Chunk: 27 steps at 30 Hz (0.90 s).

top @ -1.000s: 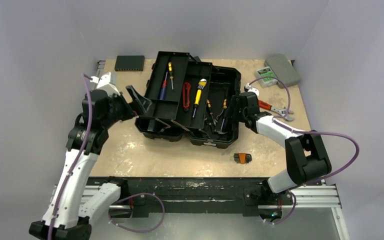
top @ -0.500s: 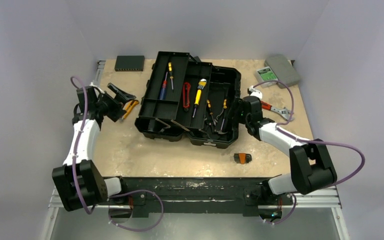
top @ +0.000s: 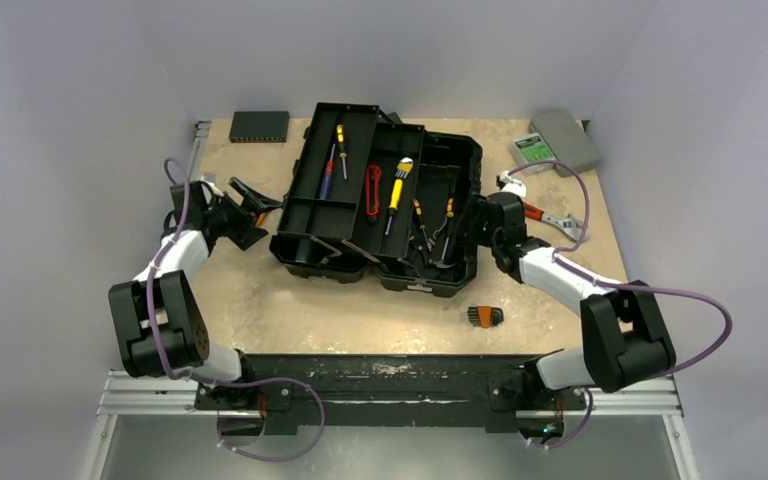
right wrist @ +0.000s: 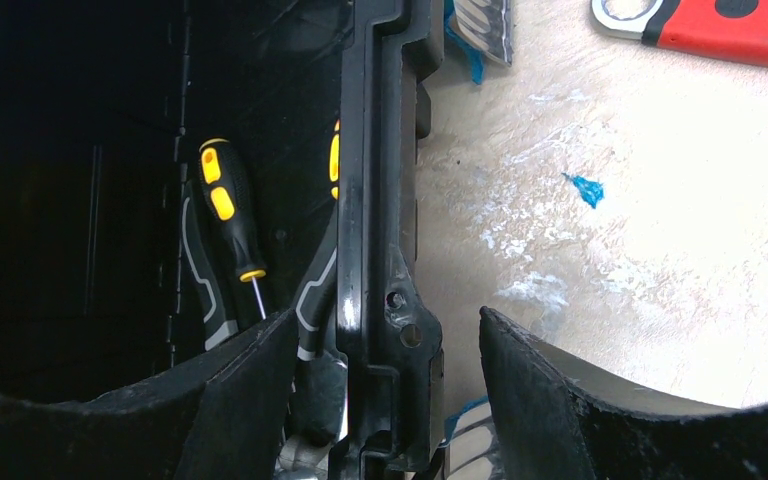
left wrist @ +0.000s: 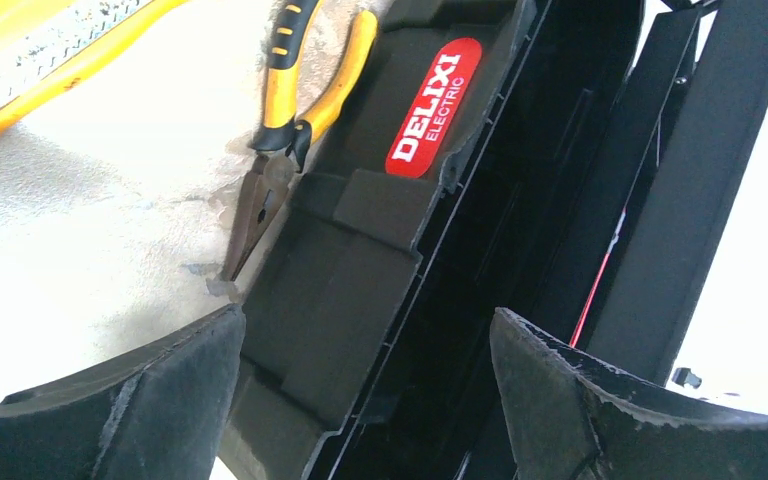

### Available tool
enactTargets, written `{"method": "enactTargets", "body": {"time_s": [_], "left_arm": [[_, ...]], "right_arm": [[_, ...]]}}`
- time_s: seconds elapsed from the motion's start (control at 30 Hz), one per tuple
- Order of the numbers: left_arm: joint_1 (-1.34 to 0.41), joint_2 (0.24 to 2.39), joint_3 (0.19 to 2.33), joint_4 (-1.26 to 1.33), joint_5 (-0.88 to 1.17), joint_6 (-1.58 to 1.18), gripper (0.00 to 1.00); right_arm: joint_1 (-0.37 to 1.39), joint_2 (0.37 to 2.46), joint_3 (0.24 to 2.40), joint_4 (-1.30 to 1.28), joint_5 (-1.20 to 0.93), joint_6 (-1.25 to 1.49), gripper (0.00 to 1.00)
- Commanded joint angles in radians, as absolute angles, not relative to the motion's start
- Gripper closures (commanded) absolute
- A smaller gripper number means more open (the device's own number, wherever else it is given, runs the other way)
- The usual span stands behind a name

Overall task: Pack the tool kit
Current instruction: Pick up the tool from the center of the board.

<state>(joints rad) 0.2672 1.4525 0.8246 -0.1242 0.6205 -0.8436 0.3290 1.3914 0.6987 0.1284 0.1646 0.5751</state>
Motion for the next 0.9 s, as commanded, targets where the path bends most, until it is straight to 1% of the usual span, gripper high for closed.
{"method": "enactTargets", "body": {"time_s": [0.0, 0.13, 0.17, 0.3, 0.4, 0.5, 0.6, 0.7, 0.73, 0.77, 0.8, 0.87], "left_arm": [[0.268, 1.465, 0.858, -0.089, 0.630, -0.805, 0.11], [0.262, 1.479, 0.859, -0.066, 0.651, -0.815, 0.11], [0.258, 1.485, 0.862, -0.062, 0.653, -0.817, 0.11], [0.251, 1.503, 0.871, -0.044, 0.675, -0.828, 0.11], [0.252, 1.505, 0.871, -0.037, 0.675, -0.826, 0.11], [0.252, 1.505, 0.878, -0.040, 0.668, -0.816, 0.11], [0.252, 1.504, 0.885, -0.036, 0.661, -0.816, 0.11], [0.251, 1.496, 0.890, -0.037, 0.656, -0.816, 0.10], [0.252, 1.490, 0.891, -0.038, 0.653, -0.816, 0.10], [0.252, 1.485, 0.889, -0.037, 0.648, -0.818, 0.10], [0.252, 1.479, 0.888, -0.035, 0.646, -0.820, 0.10], [0.251, 1.467, 0.881, -0.022, 0.646, -0.828, 0.10]], "right_arm": [[0.333, 1.373, 0.694, 0.164, 0.169, 0.572, 0.35], [0.333, 1.366, 0.695, 0.167, 0.160, 0.566, 0.34], [0.332, 1.359, 0.700, 0.160, 0.148, 0.562, 0.32], [0.328, 1.268, 0.767, 0.086, 0.061, 0.509, 0.19], [0.327, 1.195, 0.837, -0.070, 0.145, 0.496, 0.10], [0.322, 1.146, 0.911, -0.296, 0.301, 0.558, 0.09], [0.323, 1.086, 0.924, -0.514, 0.437, 0.706, 0.08], [0.321, 1.010, 0.868, -0.648, 0.451, 0.762, 0.08], [0.323, 0.991, 0.853, -0.700, 0.457, 0.778, 0.06], [0.322, 0.974, 0.843, -0.755, 0.462, 0.797, 0.02], [0.323, 0.960, 0.836, -0.803, 0.462, 0.810, 0.01], [0.322, 0.949, 0.819, -0.872, 0.410, 0.813, 0.01]]}}
